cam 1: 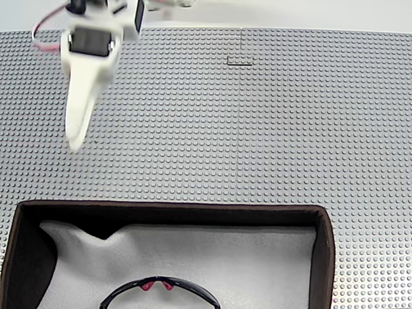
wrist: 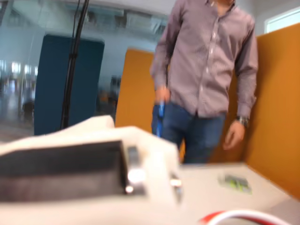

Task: Grasp a glasses and put it in the bin.

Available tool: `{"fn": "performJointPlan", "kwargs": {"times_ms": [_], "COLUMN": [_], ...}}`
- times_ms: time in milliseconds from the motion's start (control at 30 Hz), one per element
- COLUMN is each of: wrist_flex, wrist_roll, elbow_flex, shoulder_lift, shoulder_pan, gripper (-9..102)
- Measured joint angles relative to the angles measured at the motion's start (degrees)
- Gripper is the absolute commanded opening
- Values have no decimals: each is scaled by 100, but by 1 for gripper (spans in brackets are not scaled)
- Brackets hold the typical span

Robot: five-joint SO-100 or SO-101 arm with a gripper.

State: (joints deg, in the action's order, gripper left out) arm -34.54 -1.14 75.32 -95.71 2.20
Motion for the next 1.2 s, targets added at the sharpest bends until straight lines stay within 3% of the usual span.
{"fn": "performJointPlan", "kwargs": {"times_ms": [100,133,367,633,933,1067,1200], "wrist_flex": [-1011,-1318,-2804,-3744,-4122,-4052,-3604], "wrist_roll": [105,255,360,360,554,809,949], "elbow_flex": [1679,2795,4614,5027,5537,5537,5669], "shoulder_lift": [-1767,-3103,-6275,-7251,-8033,-8033,-8033], "shoulder_pan": [325,360,220,62,-229,-396,-369], "gripper": [27,27,25,22,20,2,0]}}
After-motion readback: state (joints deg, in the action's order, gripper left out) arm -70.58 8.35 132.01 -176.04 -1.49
